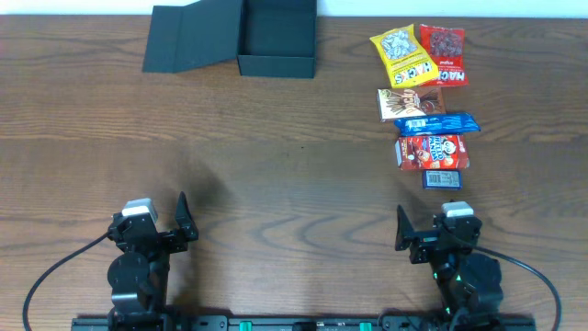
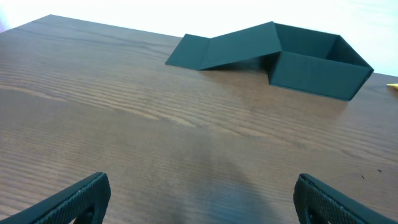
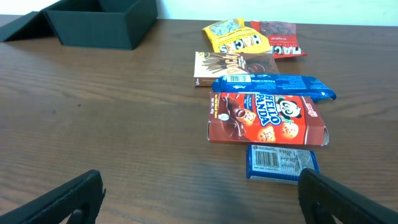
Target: Pack container
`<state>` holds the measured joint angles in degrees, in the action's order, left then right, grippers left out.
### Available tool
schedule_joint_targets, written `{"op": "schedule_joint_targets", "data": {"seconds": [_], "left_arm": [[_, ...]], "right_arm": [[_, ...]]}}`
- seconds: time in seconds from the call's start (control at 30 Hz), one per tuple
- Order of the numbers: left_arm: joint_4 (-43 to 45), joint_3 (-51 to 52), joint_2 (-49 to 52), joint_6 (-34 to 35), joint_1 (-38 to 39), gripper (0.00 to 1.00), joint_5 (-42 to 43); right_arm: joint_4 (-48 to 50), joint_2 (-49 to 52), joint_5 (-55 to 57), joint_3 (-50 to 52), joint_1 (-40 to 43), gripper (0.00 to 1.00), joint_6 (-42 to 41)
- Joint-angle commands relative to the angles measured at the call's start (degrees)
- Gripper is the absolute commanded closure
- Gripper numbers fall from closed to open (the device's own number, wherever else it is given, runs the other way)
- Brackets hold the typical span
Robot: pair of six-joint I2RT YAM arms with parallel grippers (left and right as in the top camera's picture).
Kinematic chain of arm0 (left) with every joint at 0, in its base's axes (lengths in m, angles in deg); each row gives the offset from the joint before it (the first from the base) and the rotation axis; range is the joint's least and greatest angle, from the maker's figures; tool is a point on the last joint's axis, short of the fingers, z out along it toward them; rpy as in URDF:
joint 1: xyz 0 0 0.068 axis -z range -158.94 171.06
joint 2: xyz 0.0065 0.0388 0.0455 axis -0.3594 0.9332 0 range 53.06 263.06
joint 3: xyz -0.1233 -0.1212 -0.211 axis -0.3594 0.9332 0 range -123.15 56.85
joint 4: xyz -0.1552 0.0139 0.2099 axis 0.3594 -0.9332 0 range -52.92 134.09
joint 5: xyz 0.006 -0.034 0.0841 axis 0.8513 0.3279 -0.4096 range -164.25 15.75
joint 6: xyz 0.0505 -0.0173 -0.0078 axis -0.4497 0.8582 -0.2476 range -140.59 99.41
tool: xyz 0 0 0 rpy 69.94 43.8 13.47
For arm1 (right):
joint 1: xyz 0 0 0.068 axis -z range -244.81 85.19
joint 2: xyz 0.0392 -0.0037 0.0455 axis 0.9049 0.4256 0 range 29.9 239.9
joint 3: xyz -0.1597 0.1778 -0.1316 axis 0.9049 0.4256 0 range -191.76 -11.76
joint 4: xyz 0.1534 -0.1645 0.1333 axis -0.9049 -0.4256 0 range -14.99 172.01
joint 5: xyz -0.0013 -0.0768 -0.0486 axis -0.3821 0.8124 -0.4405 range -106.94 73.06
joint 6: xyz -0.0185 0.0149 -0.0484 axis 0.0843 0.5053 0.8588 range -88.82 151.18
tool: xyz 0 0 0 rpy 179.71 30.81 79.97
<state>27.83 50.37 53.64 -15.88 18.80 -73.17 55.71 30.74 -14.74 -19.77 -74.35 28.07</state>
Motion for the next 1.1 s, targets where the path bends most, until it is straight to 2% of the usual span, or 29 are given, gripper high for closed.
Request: {"op": "schedule_joint_targets", "data": {"seconds": [0.0,0.1,0.2,0.23,0.27,0.37,0.47,0.5,0.6,0.7,0.8,0.93,1.07], "left_arm": [[-0.37,1.40,-0.35,1.60,-0.35,0.05,1.31],[-0.17,1.40,-0.35,8.37,-0.35,0.05,6.43],[-0.13,1.36,-0.35,27.15,-0.35,0.05,19.19],[-0.07,1.33,-0.35,30.93,-0.35,0.05,21.70],[0.39,1.36,-0.35,34.97,-0.35,0.05,22.45],[1.18,1.36,-0.35,40.46,-0.35,0.05,19.98],[6.78,1.42,-0.31,51.12,-0.31,0.05,19.34],[9.73,1.42,-0.17,50.38,-0.26,0.05,19.56],[23.52,1.38,3.21,41.31,0.94,0.05,20.68],[28.57,-0.52,11.43,38.91,2.97,0.04,15.54],[28.52,-6.40,23.85,33.22,5.38,0.04,12.92],[27.47,-21.11,45.77,25.29,9.38,0.04,11.93],[18.71,-48.41,75.34,17.29,13.25,0.04,11.76]], "right_arm": [[-0.07,-0.52,0.59,0.52,-0.61,0.01,1.05],[-0.07,-0.52,0.59,0.52,-0.61,0.01,1.05],[-0.07,-0.52,0.59,0.52,-0.61,0.01,1.05],[-0.07,-0.52,0.59,0.52,-0.61,0.01,1.05],[-0.07,-0.52,0.59,0.52,-0.61,0.01,1.05],[-0.07,-0.52,0.59,0.52,-0.61,0.01,1.05],[-0.07,-0.52,0.59,0.52,-0.61,0.01,1.05],[-0.07,-0.52,0.59,0.52,-0.61,0.01,1.05],[-0.07,-0.52,0.59,0.52,-0.61,0.01,1.05],[-0.07,-0.52,0.59,0.52,-0.61,0.01,1.05],[-0.07,-0.52,0.59,0.52,-0.61,0.01,1.05],[-0.07,-0.52,0.59,0.52,-0.61,0.01,1.03],[-0.07,-0.52,0.59,0.52,-0.61,0.01,1.05]]}}
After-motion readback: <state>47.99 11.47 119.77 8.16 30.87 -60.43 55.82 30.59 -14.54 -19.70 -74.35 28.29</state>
